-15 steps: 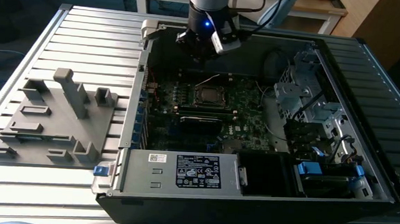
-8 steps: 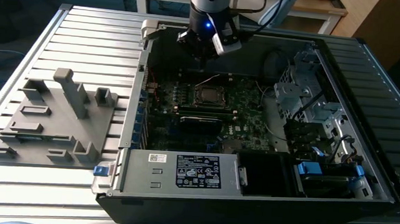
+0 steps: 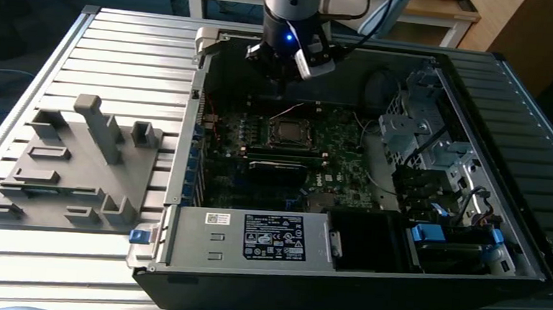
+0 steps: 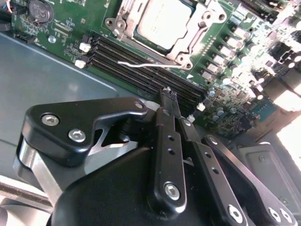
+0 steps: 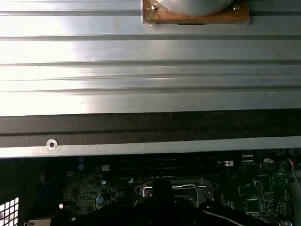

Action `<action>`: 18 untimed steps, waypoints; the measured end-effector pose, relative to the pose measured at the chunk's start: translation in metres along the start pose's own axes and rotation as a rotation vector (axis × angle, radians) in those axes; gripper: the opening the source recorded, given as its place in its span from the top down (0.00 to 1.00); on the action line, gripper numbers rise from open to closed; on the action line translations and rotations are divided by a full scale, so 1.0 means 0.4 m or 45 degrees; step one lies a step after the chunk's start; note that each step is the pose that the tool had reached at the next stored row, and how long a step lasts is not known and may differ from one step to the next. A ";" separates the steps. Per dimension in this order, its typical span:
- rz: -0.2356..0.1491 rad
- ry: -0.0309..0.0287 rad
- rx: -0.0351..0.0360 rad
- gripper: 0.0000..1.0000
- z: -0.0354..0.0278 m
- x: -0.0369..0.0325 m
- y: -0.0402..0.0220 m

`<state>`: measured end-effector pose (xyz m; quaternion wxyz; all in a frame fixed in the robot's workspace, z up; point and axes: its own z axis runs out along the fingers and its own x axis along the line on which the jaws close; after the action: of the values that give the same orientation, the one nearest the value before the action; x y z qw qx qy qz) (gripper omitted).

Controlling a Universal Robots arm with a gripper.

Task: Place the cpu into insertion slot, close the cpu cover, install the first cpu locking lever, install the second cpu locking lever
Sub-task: 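Install the first cpu locking lever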

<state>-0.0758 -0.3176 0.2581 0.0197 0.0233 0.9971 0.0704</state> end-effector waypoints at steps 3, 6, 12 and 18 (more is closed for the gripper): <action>0.000 0.0000 -0.0016 0.89 0.000 -0.001 -0.001; 0.000 0.0001 -0.0017 0.89 0.000 -0.001 -0.001; 0.000 0.0002 -0.0019 0.89 0.000 -0.001 -0.009; 0.000 0.0002 -0.0019 0.89 0.009 -0.001 -0.020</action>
<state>-0.0754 -0.3249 0.2534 0.0196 0.0233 0.9970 0.0712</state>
